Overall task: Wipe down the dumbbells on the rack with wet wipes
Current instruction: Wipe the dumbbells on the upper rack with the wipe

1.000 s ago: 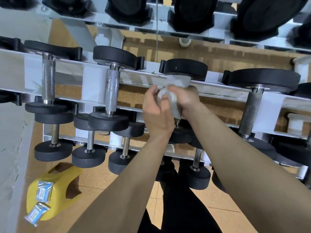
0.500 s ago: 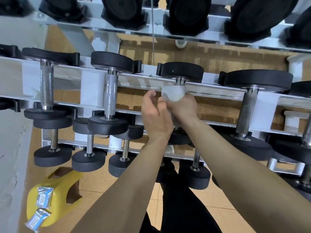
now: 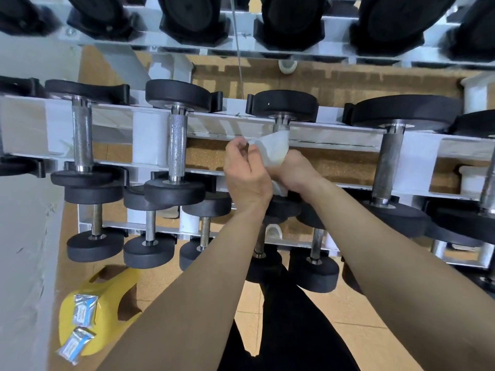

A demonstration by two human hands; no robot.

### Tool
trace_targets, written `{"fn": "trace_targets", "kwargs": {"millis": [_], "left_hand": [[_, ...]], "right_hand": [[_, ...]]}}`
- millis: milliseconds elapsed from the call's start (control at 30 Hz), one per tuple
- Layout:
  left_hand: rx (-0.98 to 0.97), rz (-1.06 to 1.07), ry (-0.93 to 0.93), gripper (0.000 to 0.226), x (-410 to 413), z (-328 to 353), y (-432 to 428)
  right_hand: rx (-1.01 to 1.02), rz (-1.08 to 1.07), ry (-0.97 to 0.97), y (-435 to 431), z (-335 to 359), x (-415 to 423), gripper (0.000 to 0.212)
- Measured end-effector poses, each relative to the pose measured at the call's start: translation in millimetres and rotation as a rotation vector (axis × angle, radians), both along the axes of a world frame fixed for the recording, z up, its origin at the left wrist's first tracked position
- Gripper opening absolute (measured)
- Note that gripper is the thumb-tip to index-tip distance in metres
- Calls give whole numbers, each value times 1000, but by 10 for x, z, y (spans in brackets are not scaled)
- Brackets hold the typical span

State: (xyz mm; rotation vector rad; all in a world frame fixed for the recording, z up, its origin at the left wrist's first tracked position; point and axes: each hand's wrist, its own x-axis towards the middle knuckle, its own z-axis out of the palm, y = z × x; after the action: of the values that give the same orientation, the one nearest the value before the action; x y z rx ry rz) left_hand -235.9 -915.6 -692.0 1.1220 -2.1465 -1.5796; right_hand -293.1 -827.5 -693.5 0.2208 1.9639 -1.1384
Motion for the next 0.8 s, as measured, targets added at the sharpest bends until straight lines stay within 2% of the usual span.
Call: {"fn": "trace_targets", "kwargs": {"millis": [133,267,367,433,533,667,733,800], "left_hand": [[-120,-115,-51,44,83,63,22],[-142,-167,-130,40,323,221,79],[-120,-164,-264,34,498,385,116],[-99,-194,-259,32,567,534,163],[139,-190,-183,28,547,841,255],[698,-127,-126,35,387,1231,280],[714,-161,-126,21,380,1308,244],[606,-255,-132,19,412,1333,224]], "right_hand": [[49,-114,116,80,61,105,22],[49,-355,171,228,151,282,33],[-53,-516,122,374,360,329,23],[-199,-555,49,455,545,363,14],[-448,-578,-95,570,848,427,14],[-516,-600,-109,712,1097,524,16],[-509,-609,-74,758,1196,600,18],[-394,-564,-10,793,1283,681,21]]}}
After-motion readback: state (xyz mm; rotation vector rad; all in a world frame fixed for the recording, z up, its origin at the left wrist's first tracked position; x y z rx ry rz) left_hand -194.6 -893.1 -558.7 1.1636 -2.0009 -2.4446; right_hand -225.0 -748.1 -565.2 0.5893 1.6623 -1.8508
